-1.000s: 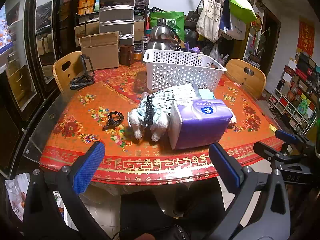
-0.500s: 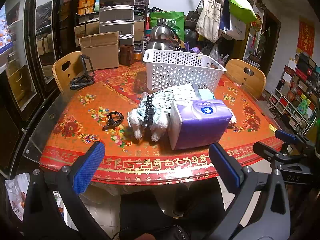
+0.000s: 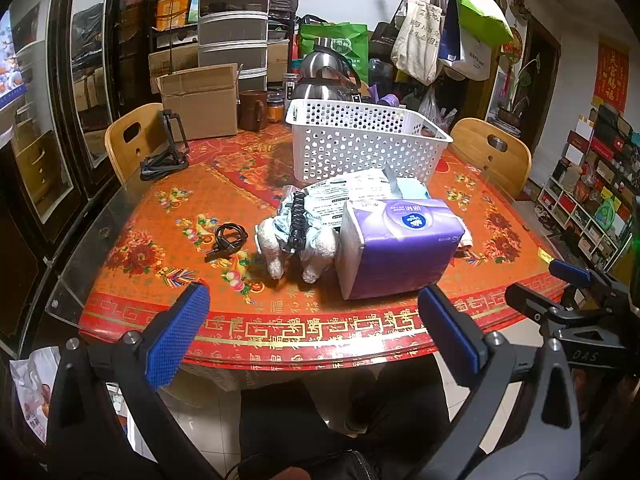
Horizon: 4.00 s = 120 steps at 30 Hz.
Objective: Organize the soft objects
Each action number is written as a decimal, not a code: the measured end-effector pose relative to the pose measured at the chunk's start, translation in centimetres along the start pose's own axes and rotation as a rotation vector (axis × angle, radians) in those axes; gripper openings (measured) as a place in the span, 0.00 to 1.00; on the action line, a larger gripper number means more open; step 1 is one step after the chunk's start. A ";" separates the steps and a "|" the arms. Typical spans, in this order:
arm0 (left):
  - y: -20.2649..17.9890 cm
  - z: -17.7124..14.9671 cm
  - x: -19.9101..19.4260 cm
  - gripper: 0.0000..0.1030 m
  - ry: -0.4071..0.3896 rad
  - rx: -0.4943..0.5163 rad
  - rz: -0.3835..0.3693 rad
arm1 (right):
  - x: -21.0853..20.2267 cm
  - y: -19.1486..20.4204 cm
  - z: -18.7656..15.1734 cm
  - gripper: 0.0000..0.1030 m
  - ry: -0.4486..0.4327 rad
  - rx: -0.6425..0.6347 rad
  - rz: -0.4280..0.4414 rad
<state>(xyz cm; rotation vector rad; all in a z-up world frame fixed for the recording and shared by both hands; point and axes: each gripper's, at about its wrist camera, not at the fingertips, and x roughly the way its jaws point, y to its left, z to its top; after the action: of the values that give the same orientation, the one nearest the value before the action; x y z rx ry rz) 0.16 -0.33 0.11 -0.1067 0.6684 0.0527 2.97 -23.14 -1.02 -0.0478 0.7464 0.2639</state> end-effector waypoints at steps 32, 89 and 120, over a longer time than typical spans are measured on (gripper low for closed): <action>-0.2 -0.1 0.0 1.00 -0.009 0.001 -0.027 | 0.3 0.2 -0.1 1.00 -0.001 -0.003 0.002; 13.0 1.7 22.8 0.27 0.168 -0.013 0.023 | 17.4 -7.7 3.5 0.36 0.076 0.067 -0.033; 13.0 3.4 18.0 0.21 0.034 -0.034 0.038 | 13.1 -8.9 4.0 0.27 -0.057 0.090 -0.006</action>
<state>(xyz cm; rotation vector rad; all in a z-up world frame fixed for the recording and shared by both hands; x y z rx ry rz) 15.26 13.20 -9.48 -0.1277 0.7033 0.0989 17.10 -28.32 -7.40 0.0426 0.7003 0.2247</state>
